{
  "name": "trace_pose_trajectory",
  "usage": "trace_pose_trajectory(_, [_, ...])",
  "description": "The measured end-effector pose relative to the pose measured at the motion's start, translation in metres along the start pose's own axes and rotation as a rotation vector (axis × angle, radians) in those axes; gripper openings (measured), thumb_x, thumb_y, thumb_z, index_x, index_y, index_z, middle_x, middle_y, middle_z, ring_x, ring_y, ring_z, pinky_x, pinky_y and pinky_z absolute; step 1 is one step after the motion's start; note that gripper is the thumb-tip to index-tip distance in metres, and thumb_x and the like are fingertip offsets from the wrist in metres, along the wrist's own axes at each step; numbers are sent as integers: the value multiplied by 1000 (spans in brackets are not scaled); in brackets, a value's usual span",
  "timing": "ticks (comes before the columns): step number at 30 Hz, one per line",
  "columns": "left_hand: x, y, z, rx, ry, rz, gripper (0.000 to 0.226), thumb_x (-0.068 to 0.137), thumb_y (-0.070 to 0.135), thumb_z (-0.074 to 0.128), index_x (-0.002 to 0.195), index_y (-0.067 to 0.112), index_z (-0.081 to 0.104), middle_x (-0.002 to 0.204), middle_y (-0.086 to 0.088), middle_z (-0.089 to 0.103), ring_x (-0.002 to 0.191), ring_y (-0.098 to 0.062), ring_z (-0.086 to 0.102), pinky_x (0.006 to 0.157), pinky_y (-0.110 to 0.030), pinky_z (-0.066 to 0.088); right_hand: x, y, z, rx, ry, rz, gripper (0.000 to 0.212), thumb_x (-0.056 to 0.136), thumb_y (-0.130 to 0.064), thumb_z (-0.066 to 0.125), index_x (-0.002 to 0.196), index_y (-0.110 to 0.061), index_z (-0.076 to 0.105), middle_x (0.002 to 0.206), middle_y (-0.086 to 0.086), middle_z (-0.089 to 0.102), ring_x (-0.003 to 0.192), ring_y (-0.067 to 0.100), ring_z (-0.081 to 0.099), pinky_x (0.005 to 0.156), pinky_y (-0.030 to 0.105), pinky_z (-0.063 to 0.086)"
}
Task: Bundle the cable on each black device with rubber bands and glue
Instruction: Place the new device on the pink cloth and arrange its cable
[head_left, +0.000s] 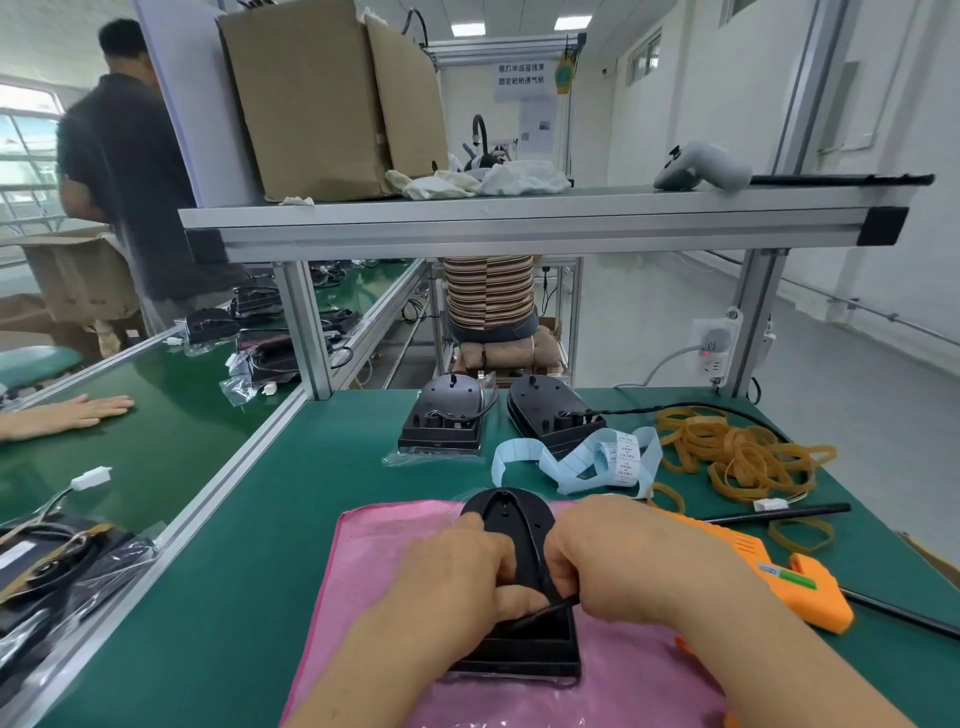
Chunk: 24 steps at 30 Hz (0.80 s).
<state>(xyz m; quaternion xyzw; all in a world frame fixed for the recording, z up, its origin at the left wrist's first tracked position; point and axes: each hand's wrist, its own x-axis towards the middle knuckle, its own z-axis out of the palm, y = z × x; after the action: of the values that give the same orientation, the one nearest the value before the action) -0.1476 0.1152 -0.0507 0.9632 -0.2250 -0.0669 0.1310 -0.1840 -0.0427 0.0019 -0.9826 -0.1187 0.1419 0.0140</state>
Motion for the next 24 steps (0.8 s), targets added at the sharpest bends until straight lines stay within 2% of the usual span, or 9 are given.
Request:
trace_pose_trajectory(2, [3, 2, 0, -104, 3, 76, 22, 82, 46, 71, 89, 26, 68, 95, 8, 49, 89, -15, 55, 76, -29, 48, -1, 1, 0, 12, -13, 18, 33, 78, 2, 56, 94, -23, 70, 95, -2, 69, 82, 18, 58, 63, 25, 43])
trace_pose_trajectory(4, [3, 3, 4, -247, -25, 97, 12, 81, 38, 74, 82, 26, 72, 83, 12, 56, 75, -5, 55, 67, -24, 48, -2, 3, -1, 25, -20, 22, 32, 81, 2, 56, 96, -21, 72, 99, 1, 71, 81, 18, 57, 65, 25, 43])
trace_pose_trajectory(9, [3, -3, 15, -376, -36, 74, 14, 76, 38, 76, 70, 28, 70, 74, 16, 59, 58, 4, 51, 56, -13, 39, -6, 9, 0, 80, -17, 3, 28, 84, -2, 58, 97, -21, 75, 101, -1, 71, 79, 13, 56, 56, 16, 39])
trace_pose_trajectory(12, [2, -7, 16, -437, -36, 95, 11, 76, 37, 75, 67, 33, 69, 76, 16, 59, 57, 6, 51, 54, -9, 38, -6, 8, 1, 131, 75, -16, 22, 82, -6, 59, 87, -22, 74, 91, -3, 70, 79, 16, 63, 60, 19, 46])
trace_pose_trajectory(15, [1, -12, 16, -471, -48, 113, 3, 78, 37, 74, 78, 33, 74, 81, 15, 59, 60, 6, 52, 56, -8, 39, 0, 8, 2, 168, 130, -27, 14, 84, -13, 63, 77, -23, 72, 83, -5, 68, 79, 15, 65, 64, 24, 51])
trace_pose_trajectory(17, [0, -14, 16, -487, -59, 135, 11, 79, 39, 75, 90, 38, 73, 79, 16, 58, 61, 4, 50, 60, -12, 41, 5, 10, 6, 168, 118, -24, 14, 84, -14, 65, 76, -24, 71, 82, -5, 68, 79, 16, 65, 60, 22, 48])
trace_pose_trajectory(22, [-2, -12, 10, -430, -160, 195, 32, 86, 41, 66, 111, 55, 50, 73, 20, 54, 61, 2, 46, 65, -20, 40, 11, 22, 19, 277, 87, -1, 13, 82, -17, 74, 76, -28, 68, 83, -13, 62, 74, 3, 57, 57, 14, 36])
trace_pose_trajectory(24, [-2, -11, 5, -361, -190, 230, 36, 91, 39, 60, 117, 58, 45, 75, 19, 52, 63, 2, 46, 67, -21, 41, 9, 27, 22, 315, 99, 22, 16, 79, -18, 75, 74, -30, 65, 80, -14, 60, 72, 2, 55, 57, 14, 37])
